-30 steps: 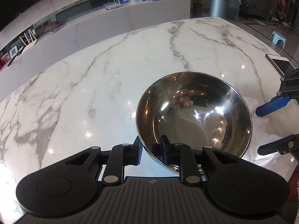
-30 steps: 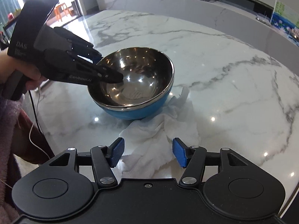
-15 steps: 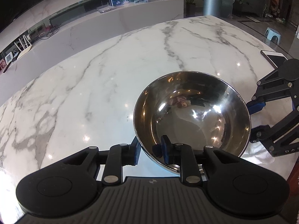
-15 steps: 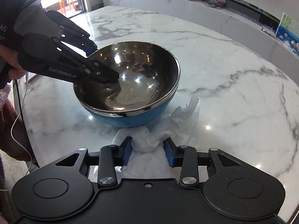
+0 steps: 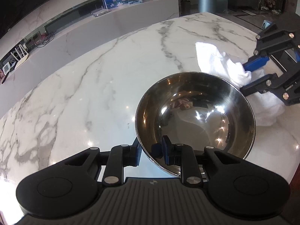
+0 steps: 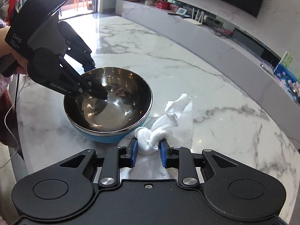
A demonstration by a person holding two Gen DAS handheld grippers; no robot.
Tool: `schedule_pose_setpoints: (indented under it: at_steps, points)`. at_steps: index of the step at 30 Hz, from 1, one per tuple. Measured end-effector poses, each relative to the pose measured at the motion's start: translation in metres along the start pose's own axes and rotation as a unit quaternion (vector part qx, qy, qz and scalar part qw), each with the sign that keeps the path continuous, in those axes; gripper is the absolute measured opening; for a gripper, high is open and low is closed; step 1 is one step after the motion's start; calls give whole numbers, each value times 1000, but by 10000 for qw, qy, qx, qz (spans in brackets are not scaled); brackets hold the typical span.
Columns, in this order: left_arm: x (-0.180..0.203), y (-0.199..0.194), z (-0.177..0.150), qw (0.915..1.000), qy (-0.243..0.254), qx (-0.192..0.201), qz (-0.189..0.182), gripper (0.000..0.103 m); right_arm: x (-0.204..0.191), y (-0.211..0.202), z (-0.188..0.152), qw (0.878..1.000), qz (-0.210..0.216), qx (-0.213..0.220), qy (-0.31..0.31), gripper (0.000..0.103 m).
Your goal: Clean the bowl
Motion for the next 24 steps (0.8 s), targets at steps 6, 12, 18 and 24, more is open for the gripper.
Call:
schedule_pose_setpoints:
  at_steps: [6, 12, 18, 24]
  points:
    - [0, 3, 3, 9999, 125, -39, -17, 22, -6, 1, 2, 9977, 86, 65, -664, 23]
    - [1, 5, 5, 9999, 138, -52, 85, 24, -10, 7, 1, 9968, 94, -2, -799, 23]
    - [2, 5, 5, 9998, 142, -50, 115, 24, -15, 24, -6, 9961, 135, -232, -842, 23]
    - [0, 5, 5, 9998, 176, -45, 123, 24, -21, 41, -9, 9946, 179, -458, -913, 23]
Point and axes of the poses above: each gripper's, at about its wrist camera, not at the fingertips, and y roughly the way its jaws point, x to its right, z to its top, the point moved 10 cm from there along y, roughly the way its jaws point, and after that the axes turned 6 degrees about z, right-handed, at the moved point
